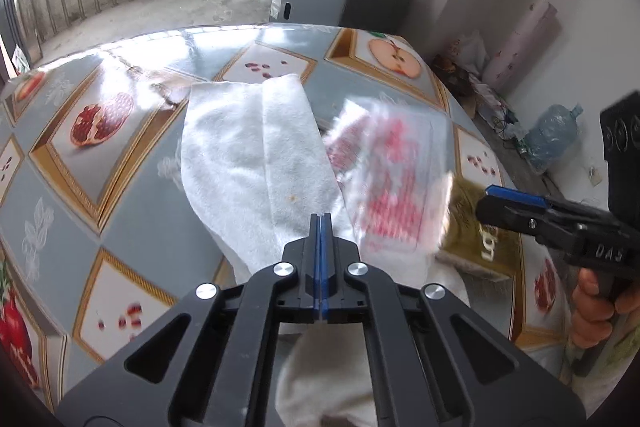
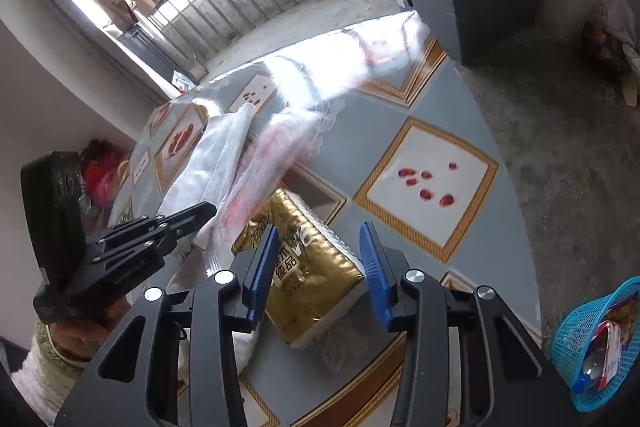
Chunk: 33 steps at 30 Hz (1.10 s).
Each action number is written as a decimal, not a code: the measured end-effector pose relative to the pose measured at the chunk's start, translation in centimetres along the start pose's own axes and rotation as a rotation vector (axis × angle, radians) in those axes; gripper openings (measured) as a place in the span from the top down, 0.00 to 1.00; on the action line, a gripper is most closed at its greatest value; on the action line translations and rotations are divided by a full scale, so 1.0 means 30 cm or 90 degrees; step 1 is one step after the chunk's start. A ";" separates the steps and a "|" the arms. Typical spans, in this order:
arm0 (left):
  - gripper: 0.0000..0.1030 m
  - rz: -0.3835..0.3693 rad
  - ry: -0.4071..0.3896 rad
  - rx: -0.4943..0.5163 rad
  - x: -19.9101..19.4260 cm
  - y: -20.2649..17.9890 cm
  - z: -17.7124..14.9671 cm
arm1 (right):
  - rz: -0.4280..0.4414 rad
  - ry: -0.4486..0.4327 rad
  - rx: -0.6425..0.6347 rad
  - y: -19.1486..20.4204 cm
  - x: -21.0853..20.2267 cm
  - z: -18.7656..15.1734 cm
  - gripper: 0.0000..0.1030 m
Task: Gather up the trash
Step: 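Grasp the white tissue with the left tool while the right tool grasps the gold LOVE box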
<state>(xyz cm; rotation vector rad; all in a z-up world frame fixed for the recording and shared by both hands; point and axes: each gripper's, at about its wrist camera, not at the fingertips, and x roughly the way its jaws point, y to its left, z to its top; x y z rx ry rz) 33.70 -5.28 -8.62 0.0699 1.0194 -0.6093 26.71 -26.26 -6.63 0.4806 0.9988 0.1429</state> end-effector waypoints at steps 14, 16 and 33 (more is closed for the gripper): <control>1.00 -0.094 0.036 -0.005 -0.175 -0.124 -0.306 | 0.047 0.040 0.020 0.044 -0.122 -0.292 0.65; 1.00 -0.107 0.039 -0.015 -0.197 -0.135 -0.346 | 0.046 0.045 0.024 0.053 -0.147 -0.346 0.65; 0.70 -0.072 -0.034 -0.048 -0.415 -0.157 -0.576 | 0.029 -0.002 0.046 0.095 -0.372 -0.532 0.62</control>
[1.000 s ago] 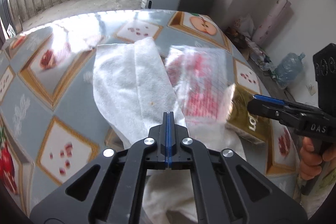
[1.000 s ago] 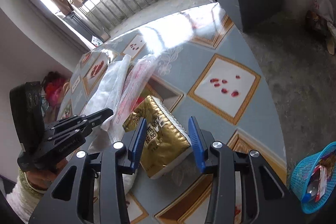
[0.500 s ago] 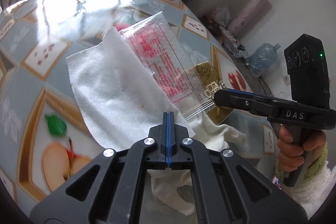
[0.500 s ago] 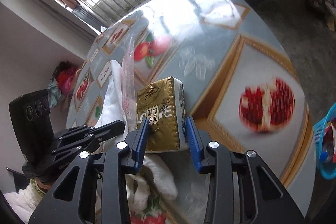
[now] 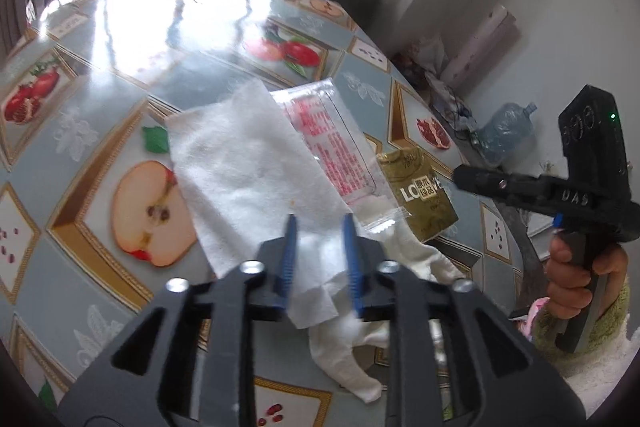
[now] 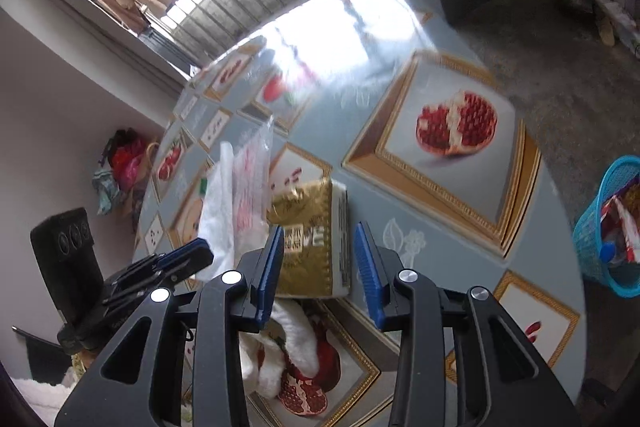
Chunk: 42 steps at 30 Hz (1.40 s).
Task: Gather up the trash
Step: 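Grasp the white tissue with the left tool while the right tool grasps the gold LOVE box, then grasp the clear red-printed plastic packet with the right tool while the left tool holds the tissue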
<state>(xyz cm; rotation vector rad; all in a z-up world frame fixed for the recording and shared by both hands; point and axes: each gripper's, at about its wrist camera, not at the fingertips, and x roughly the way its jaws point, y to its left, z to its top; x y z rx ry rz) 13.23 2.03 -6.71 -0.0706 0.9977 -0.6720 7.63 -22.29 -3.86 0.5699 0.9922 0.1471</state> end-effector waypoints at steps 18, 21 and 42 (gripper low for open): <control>0.41 0.091 0.022 0.067 0.052 0.009 -0.018 | -0.023 0.036 -0.130 0.167 0.197 0.119 0.49; 0.41 0.093 0.021 0.072 0.049 0.010 -0.018 | -0.032 0.045 -0.151 0.183 0.232 0.121 0.49; 0.93 0.092 0.008 -0.005 0.037 0.129 0.023 | 0.021 0.111 -0.151 0.213 0.347 0.150 0.64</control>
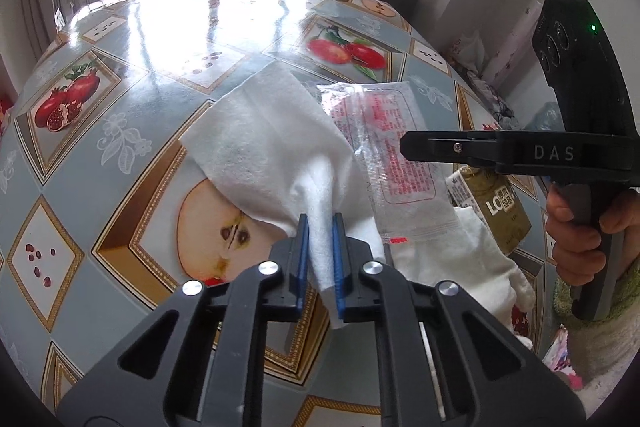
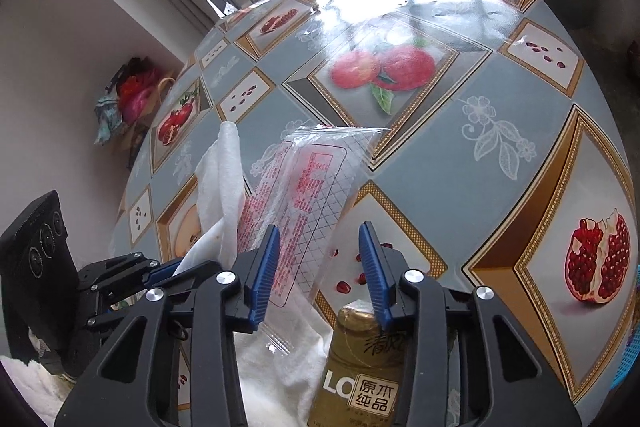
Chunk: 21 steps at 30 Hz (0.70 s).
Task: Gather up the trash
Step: 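Grasp the clear red-printed plastic packet with the right tool while the left tool holds the tissue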
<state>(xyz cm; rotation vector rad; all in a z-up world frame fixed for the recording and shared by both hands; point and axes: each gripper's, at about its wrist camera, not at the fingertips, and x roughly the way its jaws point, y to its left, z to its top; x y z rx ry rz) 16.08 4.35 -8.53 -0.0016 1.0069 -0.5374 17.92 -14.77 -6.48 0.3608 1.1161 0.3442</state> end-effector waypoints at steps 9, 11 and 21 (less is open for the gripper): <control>0.96 0.002 -0.005 -0.014 -0.017 0.010 0.009 | 0.016 -0.016 0.023 -0.021 -0.022 -0.002 0.85; 0.96 0.005 -0.011 -0.014 -0.024 0.011 0.014 | 0.017 -0.026 0.020 -0.019 -0.030 -0.003 0.88; 0.96 0.012 -0.055 -0.021 -0.091 0.012 0.049 | 0.052 -0.084 0.024 -0.018 -0.101 -0.005 0.96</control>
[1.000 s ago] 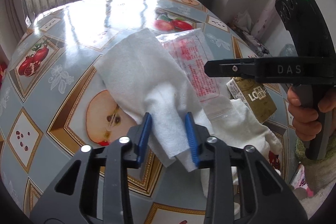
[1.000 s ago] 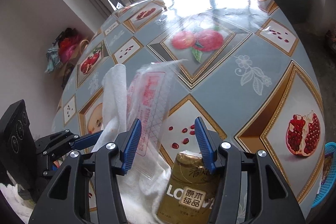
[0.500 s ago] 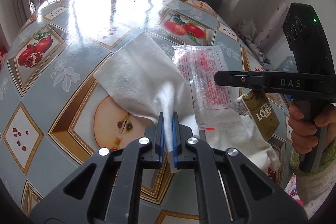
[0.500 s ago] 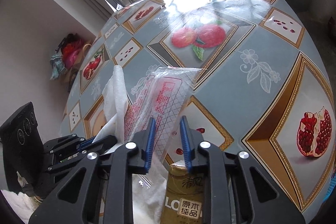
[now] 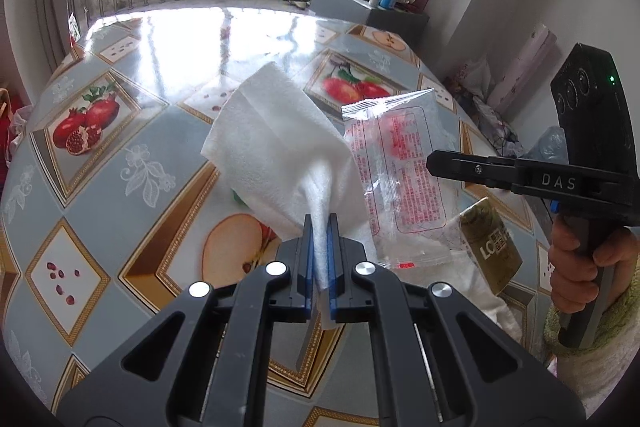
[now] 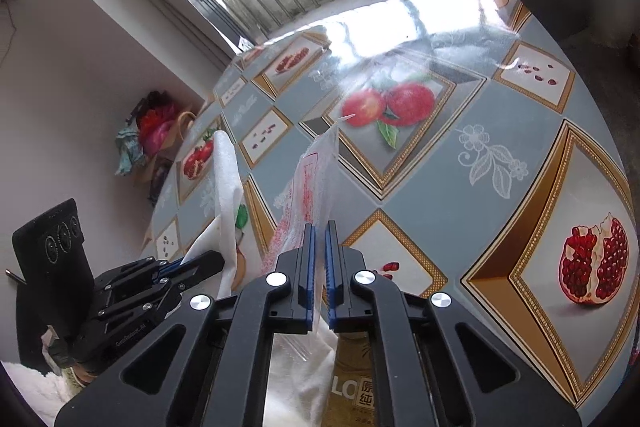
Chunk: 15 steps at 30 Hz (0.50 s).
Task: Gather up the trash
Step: 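Grasp the clear red-printed plastic packet with the right tool while the left tool holds the tissue, then carry the tissue and plastic packet over the blue basket with both tools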
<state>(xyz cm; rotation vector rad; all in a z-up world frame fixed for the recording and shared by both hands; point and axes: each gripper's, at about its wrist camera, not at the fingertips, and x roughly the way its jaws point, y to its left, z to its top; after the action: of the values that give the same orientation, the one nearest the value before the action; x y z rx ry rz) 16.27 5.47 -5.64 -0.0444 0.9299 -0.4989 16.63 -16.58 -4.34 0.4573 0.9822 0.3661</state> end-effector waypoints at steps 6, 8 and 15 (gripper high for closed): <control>0.96 -0.001 -0.030 0.016 -0.058 -0.014 0.031 | 0.031 -0.054 0.006 0.020 -0.073 -0.007 0.97; 0.96 0.000 -0.038 0.026 -0.080 -0.028 0.046 | 0.041 -0.070 0.013 0.022 -0.098 -0.013 0.97; 0.96 -0.017 -0.071 0.062 -0.142 -0.109 0.110 | 0.065 -0.125 0.038 -0.010 -0.218 -0.024 0.98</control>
<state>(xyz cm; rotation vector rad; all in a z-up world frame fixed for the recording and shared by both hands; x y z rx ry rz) 15.45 3.84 0.37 0.0040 0.7964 -0.5599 12.72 -19.90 -0.22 0.5882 0.7824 0.3775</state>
